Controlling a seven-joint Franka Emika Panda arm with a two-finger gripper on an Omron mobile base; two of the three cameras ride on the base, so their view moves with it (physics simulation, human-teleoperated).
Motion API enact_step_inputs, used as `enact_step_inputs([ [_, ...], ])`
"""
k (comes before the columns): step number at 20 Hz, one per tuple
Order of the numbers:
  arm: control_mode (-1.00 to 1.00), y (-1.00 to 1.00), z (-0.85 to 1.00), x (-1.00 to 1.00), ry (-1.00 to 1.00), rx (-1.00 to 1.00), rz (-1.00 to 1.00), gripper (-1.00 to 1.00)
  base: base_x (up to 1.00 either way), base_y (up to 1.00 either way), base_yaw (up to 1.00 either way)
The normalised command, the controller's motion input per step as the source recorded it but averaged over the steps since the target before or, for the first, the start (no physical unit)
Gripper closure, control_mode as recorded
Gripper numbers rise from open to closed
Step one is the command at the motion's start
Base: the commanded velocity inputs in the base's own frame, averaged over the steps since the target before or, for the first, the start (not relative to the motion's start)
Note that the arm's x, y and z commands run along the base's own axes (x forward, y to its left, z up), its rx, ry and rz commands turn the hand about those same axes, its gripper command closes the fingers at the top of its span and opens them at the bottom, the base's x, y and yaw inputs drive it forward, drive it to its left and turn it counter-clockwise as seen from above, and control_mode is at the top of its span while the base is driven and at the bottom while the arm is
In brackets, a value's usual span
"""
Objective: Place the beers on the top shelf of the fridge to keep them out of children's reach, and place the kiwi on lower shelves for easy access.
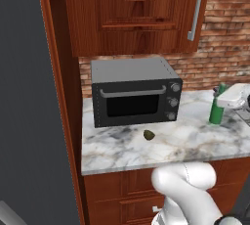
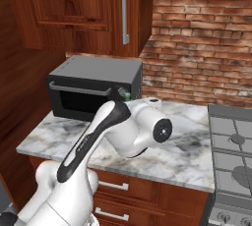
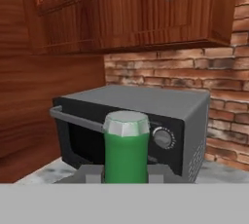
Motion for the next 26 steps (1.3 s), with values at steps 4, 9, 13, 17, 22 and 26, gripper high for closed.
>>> enact_step_inputs([
  [4,-1.0,0.42,0.37,-0.34,-0.04,0.0,-0.18,1.0,0.0,0.0,0.0],
  [9,-1.0,0.36,0.46,-0.26,0.0,0.0,-0.12,1.0,0.0,0.0,0.0],
  [13,-1.0,0.35,0.64,-0.09,0.0,0.0,-0.06,1.0,0.0,0.0,0.0],
  [17,-1.0,0.37,0.64,-0.08,0.0,0.0,-0.03,1.0,0.0,0.0,0.0],
  [22,-1.0,0.33,0.43,-0.08,0.0,0.0,-0.04,1.0,0.0,0.0,0.0],
  [26,-1.0,0.23,0.11,-0.2,0.0,0.03,-0.06,1.0,0.0,0.0,0.0],
])
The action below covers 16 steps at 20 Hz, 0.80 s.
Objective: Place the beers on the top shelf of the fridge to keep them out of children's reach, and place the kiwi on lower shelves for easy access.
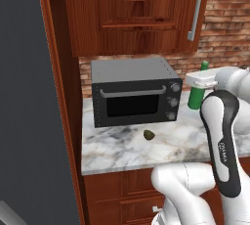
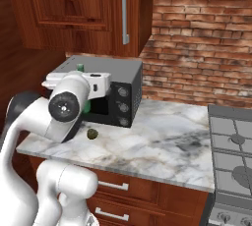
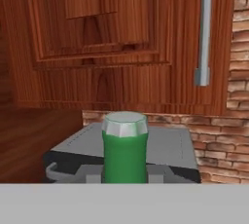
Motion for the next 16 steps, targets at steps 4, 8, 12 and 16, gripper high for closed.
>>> enact_step_inputs([
  [4,-1.0,0.24,0.02,-0.23,0.0,0.05,-0.12,1.0,0.0,0.0,0.0],
  [8,-1.0,0.24,0.04,-0.15,0.0,0.01,-0.19,1.0,0.0,0.0,0.0],
  [12,-1.0,0.2,0.03,-0.04,0.0,-0.03,-0.12,1.0,0.0,0.0,0.0],
  [16,-1.0,0.04,0.05,0.0,0.0,-0.01,-0.05,1.0,0.0,0.0,0.0],
])
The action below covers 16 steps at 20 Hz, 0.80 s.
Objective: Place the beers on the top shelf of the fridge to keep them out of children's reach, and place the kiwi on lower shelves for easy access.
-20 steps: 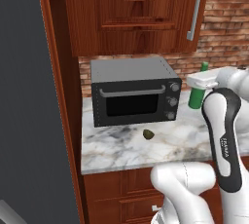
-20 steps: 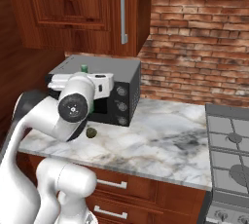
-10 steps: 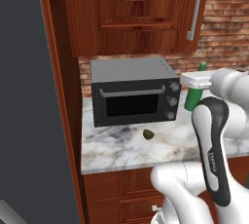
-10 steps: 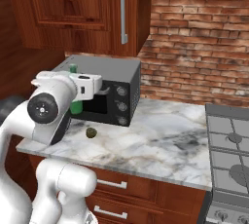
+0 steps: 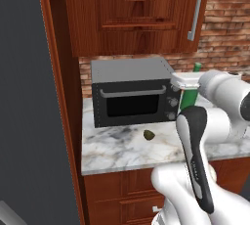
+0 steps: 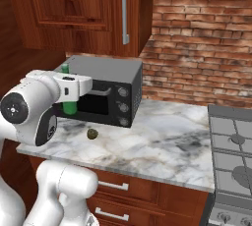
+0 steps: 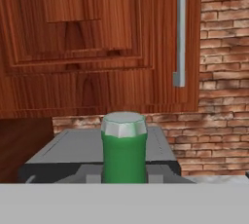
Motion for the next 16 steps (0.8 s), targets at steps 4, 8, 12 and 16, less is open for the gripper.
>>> enact_step_inputs([
  [4,-1.0,0.0,0.03,0.0,0.0,0.0,0.0,1.0,0.0,0.0,0.0],
  [8,-1.0,0.0,0.0,-0.07,0.0,0.0,0.0,1.0,0.0,0.0,0.0],
  [12,1.0,0.0,0.0,-0.13,0.01,0.0,0.0,1.0,-0.23,0.0,0.01],
  [16,1.0,0.0,0.0,0.0,0.0,0.0,0.0,1.0,-0.68,0.0,0.07],
])
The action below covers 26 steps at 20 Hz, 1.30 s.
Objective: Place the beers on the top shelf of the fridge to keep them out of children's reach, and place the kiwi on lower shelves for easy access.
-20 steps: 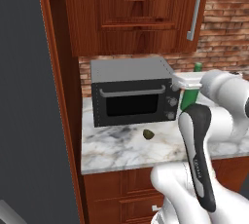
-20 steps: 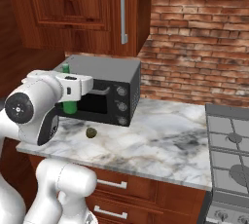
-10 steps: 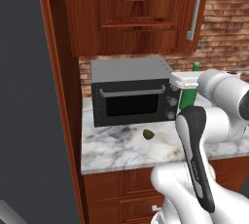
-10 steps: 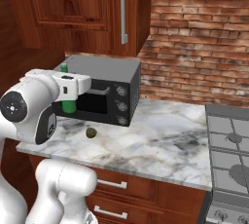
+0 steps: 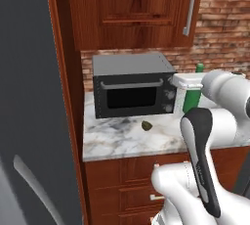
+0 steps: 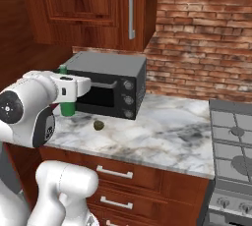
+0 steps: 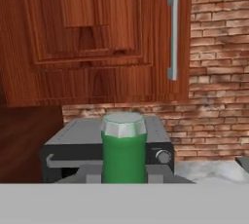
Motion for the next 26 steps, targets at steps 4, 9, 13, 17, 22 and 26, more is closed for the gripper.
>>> enact_step_inputs([
  [4,1.0,0.0,0.0,0.0,0.0,0.0,0.0,1.0,-0.84,0.0,0.22],
  [9,1.0,0.0,0.0,0.0,0.0,0.0,0.0,1.0,-0.62,0.0,0.49],
  [13,1.0,0.0,0.0,0.0,0.0,0.0,0.0,1.0,-0.43,0.0,0.65],
  [17,1.0,0.0,0.0,0.0,0.0,0.0,0.0,1.0,-0.47,0.02,0.69],
  [22,1.0,0.0,0.0,0.0,0.0,0.0,0.0,1.0,-0.48,0.22,0.68],
  [26,1.0,0.0,0.0,0.0,0.0,0.0,0.0,1.0,-0.43,0.41,0.67],
])
